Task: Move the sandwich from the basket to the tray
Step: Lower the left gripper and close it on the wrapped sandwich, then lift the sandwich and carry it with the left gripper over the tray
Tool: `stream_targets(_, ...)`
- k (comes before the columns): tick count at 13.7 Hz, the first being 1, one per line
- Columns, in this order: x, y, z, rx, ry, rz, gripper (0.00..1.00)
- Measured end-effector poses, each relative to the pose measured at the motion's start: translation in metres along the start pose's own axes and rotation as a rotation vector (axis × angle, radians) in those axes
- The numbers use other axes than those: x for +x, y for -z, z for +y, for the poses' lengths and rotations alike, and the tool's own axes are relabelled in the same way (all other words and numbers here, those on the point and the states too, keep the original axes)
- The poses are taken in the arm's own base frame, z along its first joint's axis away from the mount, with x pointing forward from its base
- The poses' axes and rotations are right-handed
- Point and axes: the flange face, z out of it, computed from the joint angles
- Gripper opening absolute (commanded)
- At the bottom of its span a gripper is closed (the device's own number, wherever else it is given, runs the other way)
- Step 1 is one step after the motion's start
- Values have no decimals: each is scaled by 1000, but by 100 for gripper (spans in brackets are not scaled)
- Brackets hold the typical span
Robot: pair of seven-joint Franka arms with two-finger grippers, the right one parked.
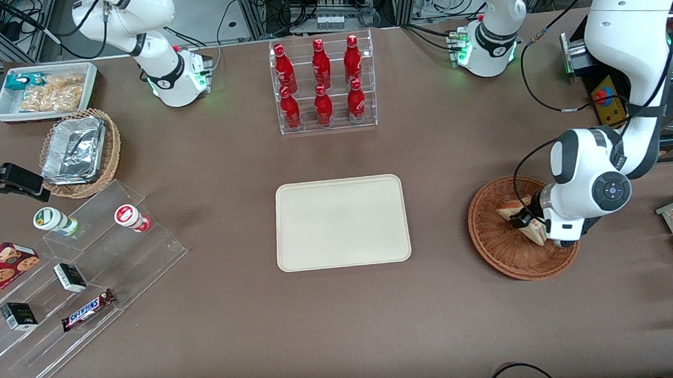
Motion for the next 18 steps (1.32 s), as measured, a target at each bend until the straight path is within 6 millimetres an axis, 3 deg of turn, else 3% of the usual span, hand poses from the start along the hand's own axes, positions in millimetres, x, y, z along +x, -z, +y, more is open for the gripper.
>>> stream_targets(1, 0, 0, 0, 1, 8, -1, 7)
stream_targets(4, -1, 7, 0, 24, -11, -21, 7)
stream_targets(6, -5, 35, 9, 51, -69, -43, 7)
stream_targets(7, -14, 57, 22, 57, -107, -43, 7)
stream_targets(9, -54, 99, 74, 47, -212, 0, 12)
stream_targets(11, -113, 116, 130, 39, -346, 43, 14)
stream_targets(15, -200, 101, 193, 19, -572, 6, 16)
stream_targets(18, -257, 77, 241, 6, -638, -4, 21)
